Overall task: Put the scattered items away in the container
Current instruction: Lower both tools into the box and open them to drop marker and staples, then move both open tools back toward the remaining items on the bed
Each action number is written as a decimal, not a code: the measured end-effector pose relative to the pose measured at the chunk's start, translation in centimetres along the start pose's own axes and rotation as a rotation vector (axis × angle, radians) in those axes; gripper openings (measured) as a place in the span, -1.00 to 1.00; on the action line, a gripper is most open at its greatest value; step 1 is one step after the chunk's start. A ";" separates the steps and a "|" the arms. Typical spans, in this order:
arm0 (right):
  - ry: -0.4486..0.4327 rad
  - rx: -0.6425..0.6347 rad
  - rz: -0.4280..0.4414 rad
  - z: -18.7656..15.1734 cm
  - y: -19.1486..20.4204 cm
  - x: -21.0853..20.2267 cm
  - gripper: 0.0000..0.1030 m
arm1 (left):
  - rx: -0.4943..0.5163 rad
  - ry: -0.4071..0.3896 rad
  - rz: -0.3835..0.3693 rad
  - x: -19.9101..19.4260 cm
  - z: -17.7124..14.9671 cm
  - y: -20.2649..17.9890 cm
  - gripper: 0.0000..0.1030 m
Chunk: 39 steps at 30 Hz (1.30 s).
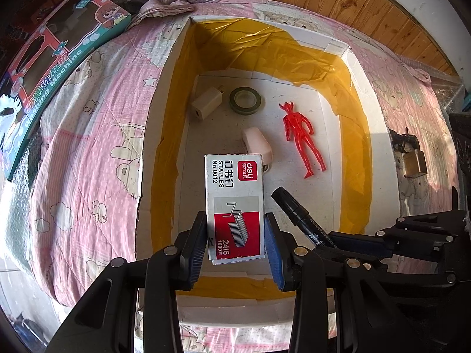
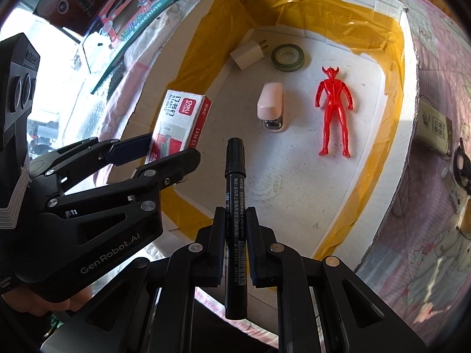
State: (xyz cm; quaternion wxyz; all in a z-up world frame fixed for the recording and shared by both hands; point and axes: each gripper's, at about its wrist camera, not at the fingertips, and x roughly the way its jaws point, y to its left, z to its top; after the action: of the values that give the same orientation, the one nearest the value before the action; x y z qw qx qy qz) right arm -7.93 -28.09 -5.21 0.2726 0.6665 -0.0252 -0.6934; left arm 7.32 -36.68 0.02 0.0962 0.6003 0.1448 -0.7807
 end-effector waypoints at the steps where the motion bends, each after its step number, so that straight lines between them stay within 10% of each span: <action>1: -0.001 0.001 0.000 0.0 0.0 0.0 -0.72 | 0.004 0.003 0.000 0.1 0.0 -0.1 -0.25; 21: -0.048 0.058 0.016 0.2 -1.1 -0.7 -0.56 | -0.046 0.094 -0.011 2.5 -0.4 1.0 -0.22; 39: -0.243 -0.028 0.087 -4.0 -2.8 -8.4 -0.56 | -0.029 -0.041 -0.090 -3.9 -0.8 -3.3 -0.22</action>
State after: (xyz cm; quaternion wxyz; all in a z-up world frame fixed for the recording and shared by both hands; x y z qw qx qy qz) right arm -5.43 -20.97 0.90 0.3069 0.5721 -0.0773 -0.7567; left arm 7.95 -33.44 3.93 0.0727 0.5755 0.1809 -0.7942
